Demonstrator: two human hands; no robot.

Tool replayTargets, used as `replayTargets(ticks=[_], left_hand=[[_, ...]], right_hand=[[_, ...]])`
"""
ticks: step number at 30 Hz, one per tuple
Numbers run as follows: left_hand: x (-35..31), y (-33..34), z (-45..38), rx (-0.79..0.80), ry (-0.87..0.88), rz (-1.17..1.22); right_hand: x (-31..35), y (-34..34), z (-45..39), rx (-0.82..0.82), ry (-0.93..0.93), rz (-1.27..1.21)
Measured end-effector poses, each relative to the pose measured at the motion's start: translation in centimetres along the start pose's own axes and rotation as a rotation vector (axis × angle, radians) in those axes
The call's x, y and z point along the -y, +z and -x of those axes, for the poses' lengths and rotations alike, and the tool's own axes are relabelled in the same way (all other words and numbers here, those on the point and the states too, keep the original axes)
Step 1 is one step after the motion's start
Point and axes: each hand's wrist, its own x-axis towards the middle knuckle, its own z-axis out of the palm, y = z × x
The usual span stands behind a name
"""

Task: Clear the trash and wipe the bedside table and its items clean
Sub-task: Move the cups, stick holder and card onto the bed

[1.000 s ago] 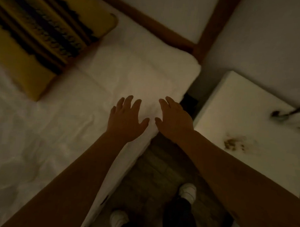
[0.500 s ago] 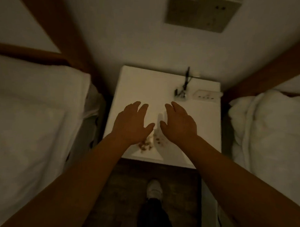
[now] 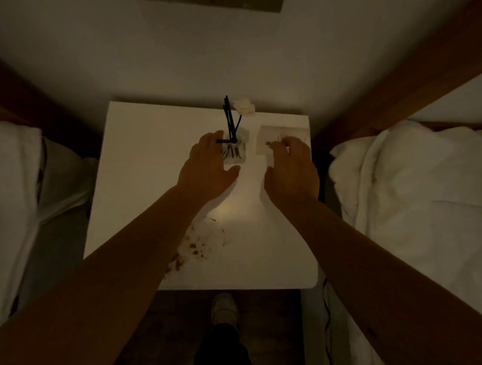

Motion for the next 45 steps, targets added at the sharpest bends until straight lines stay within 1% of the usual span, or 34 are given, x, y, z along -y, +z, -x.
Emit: replayTargets(ticks=[3,7,10,14,16,17,19,21,23,25,27,30,32,34,36,40,42,45], left_hand=[[-0.6,0.3,-1.3,0.003,0.03,0.034],[-0.7,0.8,-2.3,-0.045,0.017,0.069],[-0.9,0.5,-2.6,-0.063,0.023,0.169],[-0.8,0.3,-2.8,-0.108,0.086,0.136],[-0.6,0.2,-2.7,-0.113,0.048,0.22],[-0.5,0.2,-2.6,-0.124,0.017,0.263],[-0.2,0.0,-2.3,-0.144,-0.009,0.316],[0.0,0.0,-1.6,-0.152,0.012,0.306],[0.6,-0.1,-1.1,-0.159,-0.004,0.293],[1.4,-0.6,-0.3,-0.16,-0.07,0.346],[2.3,-1.4,0.7,-0.166,-0.081,0.375],[4.7,-3.1,2.5,-0.217,-0.098,0.379],[6.4,-4.4,3.9,-0.251,-0.148,0.398],[7.9,-6.1,5.7,-0.306,-0.151,0.48],[9.9,-8.5,8.2,-0.369,-0.155,0.534],[15.2,-13.0,13.6,-0.453,-0.191,0.503],[18.3,-15.1,16.8,-0.531,-0.266,0.466],[21.7,-17.8,21.7,-0.642,-0.399,0.526]], right_hand=[[-0.1,0.3,-1.2,-0.102,-0.005,-0.01],[-0.6,0.4,-3.3,-0.112,-0.02,0.02],[-1.0,0.5,-5.5,-0.007,-0.019,0.073],[-1.7,1.3,-8.0,0.194,-0.062,0.142],[-2.0,1.8,-8.7,0.3,-0.076,0.145],[-2.1,2.0,-8.9,0.325,-0.074,0.145],[-2.1,2.2,-9.1,0.291,-0.058,0.131],[-2.1,2.2,-8.9,0.226,-0.066,0.134],[-1.6,2.2,-8.6,0.22,-0.111,0.186],[-0.8,2.2,-8.2,0.227,-0.164,0.246],[0.4,2.1,-7.8,0.231,-0.202,0.254],[3.4,2.0,-6.6,0.287,-0.242,0.23],[5.9,2.3,-5.4,0.296,-0.266,0.185],[8.8,2.8,-4.1,0.292,-0.286,0.131],[12.5,3.2,-2.7,0.282,-0.345,0.1],[21.0,3.5,-0.2,0.227,-0.465,0.037],[25.7,3.9,1.5,0.234,-0.558,0.021],[32.6,4.8,4.3,0.255,-0.687,0.001]])
